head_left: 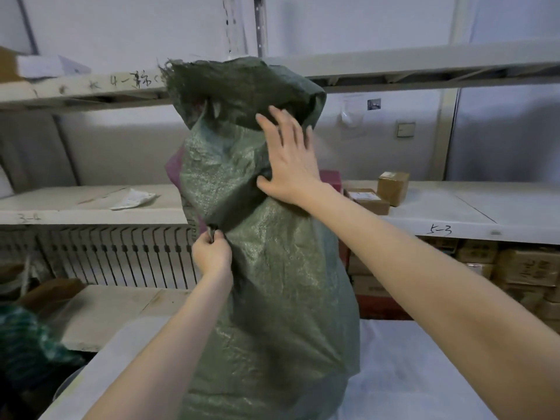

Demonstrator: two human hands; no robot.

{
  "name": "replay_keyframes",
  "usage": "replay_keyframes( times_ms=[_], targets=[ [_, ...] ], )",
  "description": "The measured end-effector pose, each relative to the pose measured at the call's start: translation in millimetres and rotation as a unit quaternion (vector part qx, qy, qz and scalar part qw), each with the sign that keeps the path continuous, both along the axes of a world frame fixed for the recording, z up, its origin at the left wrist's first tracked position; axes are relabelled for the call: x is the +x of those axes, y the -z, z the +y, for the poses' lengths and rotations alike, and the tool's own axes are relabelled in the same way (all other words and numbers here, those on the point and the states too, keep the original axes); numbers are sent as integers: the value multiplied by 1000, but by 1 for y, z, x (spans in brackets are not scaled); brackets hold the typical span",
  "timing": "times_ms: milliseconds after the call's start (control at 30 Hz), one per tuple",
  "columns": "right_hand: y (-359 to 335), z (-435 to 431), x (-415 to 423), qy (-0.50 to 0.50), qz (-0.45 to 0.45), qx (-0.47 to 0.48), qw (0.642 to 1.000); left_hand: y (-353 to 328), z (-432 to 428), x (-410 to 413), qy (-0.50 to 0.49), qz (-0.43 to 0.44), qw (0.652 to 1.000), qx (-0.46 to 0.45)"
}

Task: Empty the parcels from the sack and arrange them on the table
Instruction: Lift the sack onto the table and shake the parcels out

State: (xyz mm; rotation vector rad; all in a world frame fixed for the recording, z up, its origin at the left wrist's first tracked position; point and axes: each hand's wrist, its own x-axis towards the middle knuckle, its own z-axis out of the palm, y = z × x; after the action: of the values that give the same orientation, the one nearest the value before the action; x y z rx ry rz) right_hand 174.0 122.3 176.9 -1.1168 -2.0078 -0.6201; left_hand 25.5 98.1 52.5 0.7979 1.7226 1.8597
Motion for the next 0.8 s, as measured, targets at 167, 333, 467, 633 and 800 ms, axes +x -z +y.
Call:
replay_keyframes(
  times_ms=[167, 333, 467, 633, 800],
  targets=[
    [-56, 12, -30, 51, -227, 91, 968, -7, 14, 7, 0, -36, 999, 36],
    [-65, 37, -26, 150, -287, -204, 924, -8, 23, 0, -11, -69, 997, 33],
    [-48, 47, -10, 5, -192, -345, 919, -14, 27, -13, -43, -119, 992, 18],
    [-16, 52, 0, -105, -45, -346, 931, -49, 21, -24, -24, -258, 965, 44],
    [-12, 41, -18, -139, 64, -347, 925, -93, 12, -56, -26, -333, 937, 103]
  ],
)
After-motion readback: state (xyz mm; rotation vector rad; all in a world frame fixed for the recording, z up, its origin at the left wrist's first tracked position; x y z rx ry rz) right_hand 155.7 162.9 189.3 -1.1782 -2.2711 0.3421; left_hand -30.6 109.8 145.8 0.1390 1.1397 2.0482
